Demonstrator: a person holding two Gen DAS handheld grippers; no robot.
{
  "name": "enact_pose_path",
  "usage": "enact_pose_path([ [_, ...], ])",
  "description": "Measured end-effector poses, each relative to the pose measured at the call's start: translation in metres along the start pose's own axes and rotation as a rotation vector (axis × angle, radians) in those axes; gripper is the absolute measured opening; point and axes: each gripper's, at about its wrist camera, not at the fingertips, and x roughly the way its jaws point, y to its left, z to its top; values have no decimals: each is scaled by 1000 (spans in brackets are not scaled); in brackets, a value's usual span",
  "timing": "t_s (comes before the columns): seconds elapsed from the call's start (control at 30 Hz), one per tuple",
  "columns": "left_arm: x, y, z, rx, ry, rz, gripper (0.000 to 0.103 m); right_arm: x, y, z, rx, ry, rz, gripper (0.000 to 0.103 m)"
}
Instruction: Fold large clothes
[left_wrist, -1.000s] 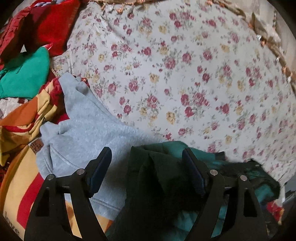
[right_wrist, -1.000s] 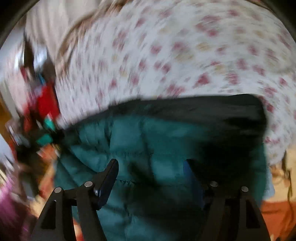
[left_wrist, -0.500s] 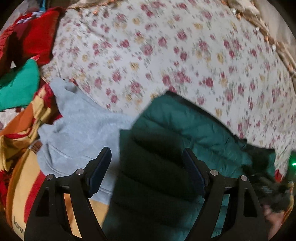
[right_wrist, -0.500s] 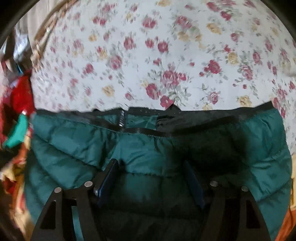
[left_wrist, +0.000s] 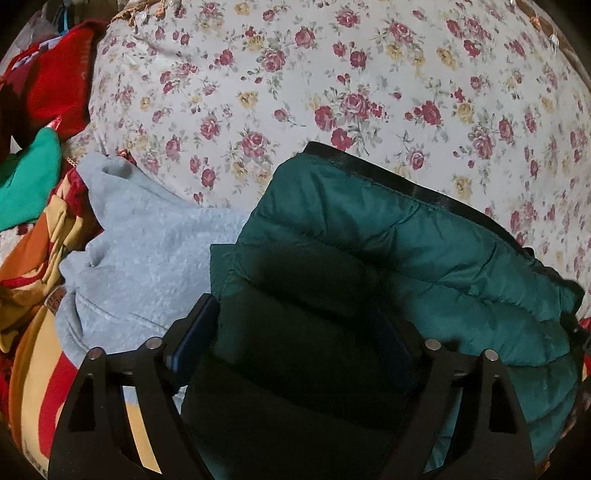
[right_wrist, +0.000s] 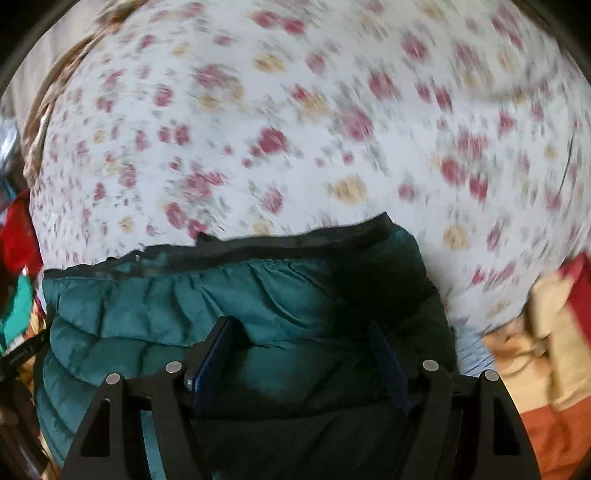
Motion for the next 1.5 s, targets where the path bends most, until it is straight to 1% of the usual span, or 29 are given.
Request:
enact_pose_path([
  [0.1, 6, 2, -1, -17, -2, -10, 89, 5, -11, -8, 56, -31, 44, 73],
  [0.2, 8, 2, -4, -24, -9, -9, 90, 4, -11, -10, 56, -39, 49, 73],
  [0.3, 7, 0, -4, -18, -10, -4, 90, -6, -12, -10, 49, -14, 48, 73],
  [0.37, 7, 0, -4, -18, -7, -5, 90, -21, -14, -9, 61, -9, 68, 73],
  [0.47, 8, 2, -4, -20, -7, -7, 90, -44, -12, -9, 82, -38, 115, 73],
  [0.6, 8, 2, -6, -19, -13, -5, 90, -59, -15, -18, 79, -56, 130, 73],
  [0.7, 8, 2, -6, -20, -14, -5, 91, -47, -18, -24, 66, -49, 117, 73],
  [0.87, 9, 2, -8, -22, -22, -7, 92, -28, -18, -34, 72, -94, 100, 73],
  [0.93, 10, 2, -8, -26, -24, -8, 92, -26, -17, -35, 59, -99, 89, 73],
  [1.03, 9, 2, -8, -30, -22, -12, 92, -28, -18, -34, 65, -89, 94, 73],
  [1.17, 6, 9, -8, -53, 8, -36, 92, -45, -14, -30, 68, -81, 80, 73],
  [1.3, -6, 28, -14, -130, 44, -116, 92, -74, -12, -35, 85, -112, 112, 73],
  [1.37, -15, 39, -21, -152, 41, -139, 92, -85, -15, -45, 87, -116, 121, 73],
  [1.43, -22, 51, -32, -165, 34, -164, 92, -85, -17, -53, 85, -93, 118, 73],
  [1.5, -26, 62, -40, -178, 38, -193, 92, -76, -18, -59, 71, -51, 96, 73],
])
